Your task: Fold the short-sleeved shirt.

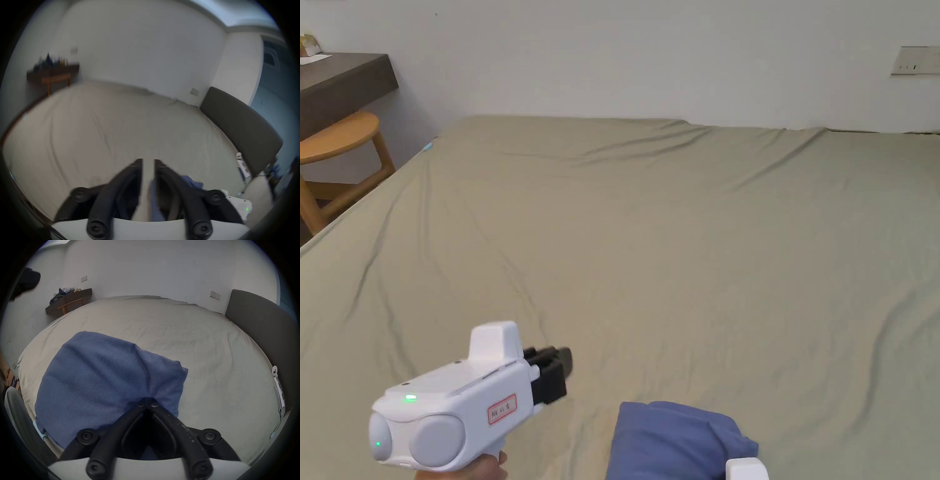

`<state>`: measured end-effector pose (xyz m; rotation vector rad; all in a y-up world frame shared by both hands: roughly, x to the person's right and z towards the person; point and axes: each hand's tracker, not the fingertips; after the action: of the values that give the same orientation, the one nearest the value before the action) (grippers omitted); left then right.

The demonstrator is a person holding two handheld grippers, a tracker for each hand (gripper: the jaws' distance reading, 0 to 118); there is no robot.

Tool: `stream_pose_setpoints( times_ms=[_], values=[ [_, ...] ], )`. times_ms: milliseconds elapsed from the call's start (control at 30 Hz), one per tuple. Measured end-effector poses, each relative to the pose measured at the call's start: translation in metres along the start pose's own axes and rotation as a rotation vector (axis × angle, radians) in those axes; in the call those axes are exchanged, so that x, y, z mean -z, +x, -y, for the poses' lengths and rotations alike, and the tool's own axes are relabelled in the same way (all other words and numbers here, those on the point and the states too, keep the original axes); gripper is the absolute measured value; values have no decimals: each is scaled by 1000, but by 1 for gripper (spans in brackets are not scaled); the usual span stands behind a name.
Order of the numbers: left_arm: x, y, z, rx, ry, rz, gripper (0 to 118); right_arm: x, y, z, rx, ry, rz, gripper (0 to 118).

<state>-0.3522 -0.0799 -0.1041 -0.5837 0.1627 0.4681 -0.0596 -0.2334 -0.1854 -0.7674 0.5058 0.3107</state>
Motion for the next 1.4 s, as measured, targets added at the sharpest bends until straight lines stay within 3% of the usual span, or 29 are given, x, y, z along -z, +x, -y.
stream_pose_setpoints(
  times_ms=[33,100,133,300,400,467,567,667,800,1033,1133,1267,1400],
  values=[
    [11,-5,6,-32,-58,22,69,0,0,0,-6,1,3,2],
    [34,-13,22,-94,-138,29,105,1,0,1,-5,2,5,2],
    [45,-18,30,-116,-179,37,111,1,2,2,3,1,2,2],
    [95,-34,59,-277,-375,110,112,9,12,6,43,-6,-23,2],
    [118,-39,73,-279,-448,149,111,-2,7,0,56,-7,-30,2],
    [125,-36,78,-263,-451,166,103,4,12,3,66,-8,-36,2],
    [126,-21,81,-241,-474,217,66,6,16,5,80,-7,-45,2],
    [127,-12,84,-208,-475,196,60,4,16,5,100,-8,-53,2],
    [119,-13,83,-272,-480,229,29,2,17,3,108,-11,-63,2],
    [106,-3,70,-155,-418,167,21,-32,22,-27,151,14,-77,2],
    [91,-7,43,-116,-399,150,21,-50,27,-46,131,60,-65,2],
    [78,-57,0,-12,-361,18,21,-68,31,-71,100,135,-37,2],
    [59,-136,-40,-24,-311,-132,21,-76,30,-99,88,199,-12,2]
  ],
)
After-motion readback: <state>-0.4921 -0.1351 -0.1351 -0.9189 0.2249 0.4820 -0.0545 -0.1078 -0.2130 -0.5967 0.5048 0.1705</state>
